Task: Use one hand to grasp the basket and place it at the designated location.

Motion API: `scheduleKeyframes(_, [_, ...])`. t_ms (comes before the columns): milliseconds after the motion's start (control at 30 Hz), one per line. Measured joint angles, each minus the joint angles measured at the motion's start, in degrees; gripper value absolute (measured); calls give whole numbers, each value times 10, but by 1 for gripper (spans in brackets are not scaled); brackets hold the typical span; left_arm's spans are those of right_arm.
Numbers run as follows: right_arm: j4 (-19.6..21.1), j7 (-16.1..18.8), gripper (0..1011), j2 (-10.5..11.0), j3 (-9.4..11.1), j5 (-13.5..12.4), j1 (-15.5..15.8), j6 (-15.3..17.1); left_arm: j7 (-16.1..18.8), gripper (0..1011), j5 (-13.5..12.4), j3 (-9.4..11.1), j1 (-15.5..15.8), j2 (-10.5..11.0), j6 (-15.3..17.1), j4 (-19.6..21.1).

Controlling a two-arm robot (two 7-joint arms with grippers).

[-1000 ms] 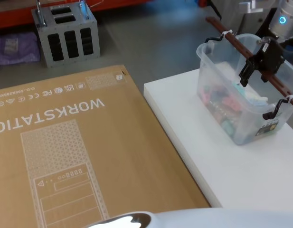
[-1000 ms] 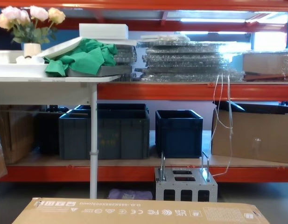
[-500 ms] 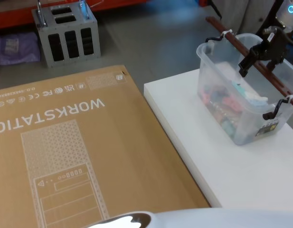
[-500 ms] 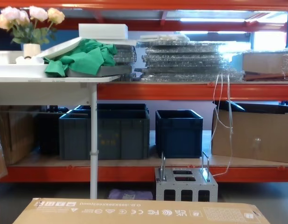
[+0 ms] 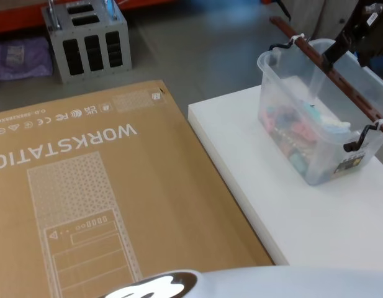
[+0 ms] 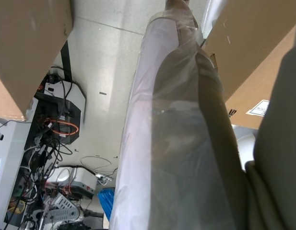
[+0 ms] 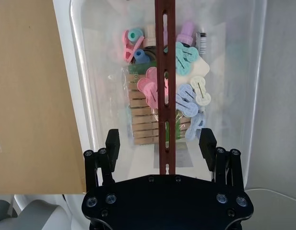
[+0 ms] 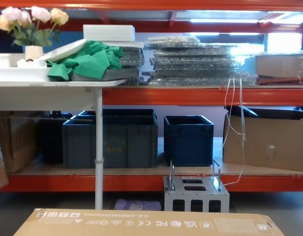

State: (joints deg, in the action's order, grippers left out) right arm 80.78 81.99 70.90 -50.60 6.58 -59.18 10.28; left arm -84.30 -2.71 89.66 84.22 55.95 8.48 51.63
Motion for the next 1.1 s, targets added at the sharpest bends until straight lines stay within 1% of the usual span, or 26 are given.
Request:
scheduleKeyframes(433, [14, -2, 1001, 7, 20, 0, 6, 7, 0, 0, 0, 0, 0, 0, 0, 0])
scheduleKeyframes(1100, [11, -2, 1001, 6, 17, 1, 6, 6, 0, 0, 0, 0, 0, 0, 0, 0])
